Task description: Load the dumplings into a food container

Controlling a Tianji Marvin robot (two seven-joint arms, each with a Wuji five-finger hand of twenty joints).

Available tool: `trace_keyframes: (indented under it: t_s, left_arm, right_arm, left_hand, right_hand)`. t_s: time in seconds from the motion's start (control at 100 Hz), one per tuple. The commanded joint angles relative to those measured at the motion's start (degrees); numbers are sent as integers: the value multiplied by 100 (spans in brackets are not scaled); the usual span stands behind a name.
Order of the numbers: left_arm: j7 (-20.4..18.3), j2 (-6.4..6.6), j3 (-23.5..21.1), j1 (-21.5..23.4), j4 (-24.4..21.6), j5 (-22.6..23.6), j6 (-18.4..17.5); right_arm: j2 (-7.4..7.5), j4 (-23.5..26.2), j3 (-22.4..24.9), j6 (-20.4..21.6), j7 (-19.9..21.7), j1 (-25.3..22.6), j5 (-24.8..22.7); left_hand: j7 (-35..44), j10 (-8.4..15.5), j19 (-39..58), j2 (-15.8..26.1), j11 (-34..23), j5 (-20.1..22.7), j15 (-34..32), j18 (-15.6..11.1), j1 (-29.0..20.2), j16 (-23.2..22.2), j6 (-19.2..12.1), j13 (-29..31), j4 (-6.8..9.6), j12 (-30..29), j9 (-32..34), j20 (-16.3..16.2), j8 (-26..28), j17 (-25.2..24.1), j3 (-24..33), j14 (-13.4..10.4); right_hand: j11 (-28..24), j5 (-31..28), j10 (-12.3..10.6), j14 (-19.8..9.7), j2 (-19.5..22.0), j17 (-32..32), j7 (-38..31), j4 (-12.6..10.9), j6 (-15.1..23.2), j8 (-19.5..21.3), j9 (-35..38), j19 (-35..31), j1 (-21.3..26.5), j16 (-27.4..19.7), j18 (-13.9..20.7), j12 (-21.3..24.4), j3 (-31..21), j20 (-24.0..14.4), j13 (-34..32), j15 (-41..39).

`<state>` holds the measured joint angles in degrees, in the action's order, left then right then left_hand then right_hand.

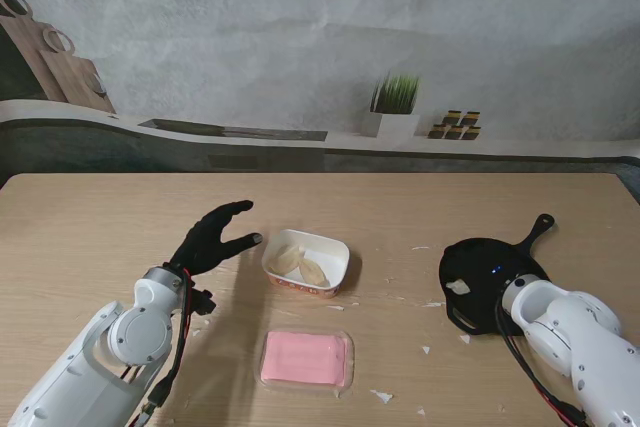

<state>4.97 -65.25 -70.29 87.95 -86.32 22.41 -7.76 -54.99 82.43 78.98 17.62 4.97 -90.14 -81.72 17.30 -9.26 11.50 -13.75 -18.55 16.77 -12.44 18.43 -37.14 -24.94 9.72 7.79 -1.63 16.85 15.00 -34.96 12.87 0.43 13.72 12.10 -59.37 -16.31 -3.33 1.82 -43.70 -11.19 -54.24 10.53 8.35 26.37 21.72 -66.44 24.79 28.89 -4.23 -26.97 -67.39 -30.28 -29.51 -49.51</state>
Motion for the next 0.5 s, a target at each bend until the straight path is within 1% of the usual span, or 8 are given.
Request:
trace_keyframes:
  t_s: [0.0, 0.11, 0.29, 0.4, 0.42, 0.44, 0.46, 0.49]
  left_arm:
    - [-73, -22, -1, 7, -19, -4, 12]
    - [-82, -21, 3, 6, -20, -9, 16]
    - [-85, -20, 5, -4, -5, -8, 6]
    - [-93, -18, 7, -2, -9, -7, 16]
    - [-95, -18, 7, -2, -9, -7, 16]
    - [-97, -17, 7, -2, -9, -7, 15]
    - [-98, -17, 7, -3, -7, -7, 12]
    - [-100, -17, 7, -5, -6, -7, 9]
  right_arm:
    - [-5, -73, -61, 14, 49, -10, -110]
    - [7, -128, -131, -9, 62, 36, -155]
    - [18, -210, -204, -79, 100, 90, -181]
    - [31, -240, -244, -92, 163, 119, -233]
    - [34, -247, -254, -91, 176, 127, -244]
    - [37, -256, -266, -95, 188, 134, -254]
    - [39, -266, -280, -105, 197, 141, -262]
    - [41, -283, -300, -113, 213, 154, -263]
  left_hand:
    - [-46, -11, -202, 215, 41, 25, -41, 77, -48, -60, -55, 54, 127, 44, -5, -39, -62, -75, -115, 17]
    - [-47, -16, -201, 213, 40, 27, -41, 70, -52, -62, -55, 56, 127, 45, -6, -40, -62, -77, -117, 19]
    - [-46, -15, -201, 210, 41, 31, -42, 77, -58, -64, -56, 63, 129, 45, -1, -41, -61, -79, -114, 17]
    - [-48, -21, -200, 199, 41, 30, -41, 80, -64, -65, -55, 65, 130, 45, -2, -42, -62, -79, -112, 28]
    - [-49, -13, -200, 203, 41, 30, -39, 83, -55, -64, -59, 62, 128, 46, -1, -42, -62, -79, -116, 15]
    - [-48, -15, -200, 204, 39, 33, -40, 84, -60, -65, -58, 64, 129, 46, 3, -42, -62, -79, -112, 17]
    - [-49, -15, -200, 201, 38, 29, -39, 84, -60, -65, -60, 64, 129, 47, 5, -43, -62, -79, -113, 19]
    - [-46, -11, -200, 204, 37, 33, -41, 75, -59, -65, -57, 68, 129, 47, 6, -42, -61, -81, -113, 19]
  right_hand:
    - [-303, -313, -74, 135, -200, -82, -87, -145, 176, 78, 249, -268, -51, 132, -92, -103, -184, -125, -310, -244]
    - [-500, -583, -95, 102, -247, -217, -206, -125, 253, 232, 621, -444, -11, 237, -147, -205, -293, -137, -635, -520]
    - [-666, -902, -107, 77, -307, -494, -419, -144, 281, 446, 1080, -696, 125, 333, -214, -288, -483, -169, -1065, -822]
    - [-851, -1036, -114, 40, -384, -787, -749, -154, 236, 849, 1347, -982, 231, 398, -258, -426, -671, -175, -1440, -1141]
    - [-877, -1049, -115, 29, -428, -838, -796, -73, 230, 931, 1389, -1034, 261, 409, -259, -436, -689, -173, -1489, -1205]
    - [-906, -1068, -109, 23, -471, -879, -835, 57, 225, 998, 1433, -1076, 305, 418, -261, -415, -695, -169, -1539, -1262]
    - [-957, -1081, -100, 6, -524, -928, -900, 238, 227, 989, 1482, -1130, 352, 430, -275, -365, -724, -166, -1595, -1341]
    - [-1025, -1101, -87, 3, -591, -1013, -986, 384, 225, 953, 1552, -1193, 414, 446, -284, -339, -748, -167, -1687, -1431]
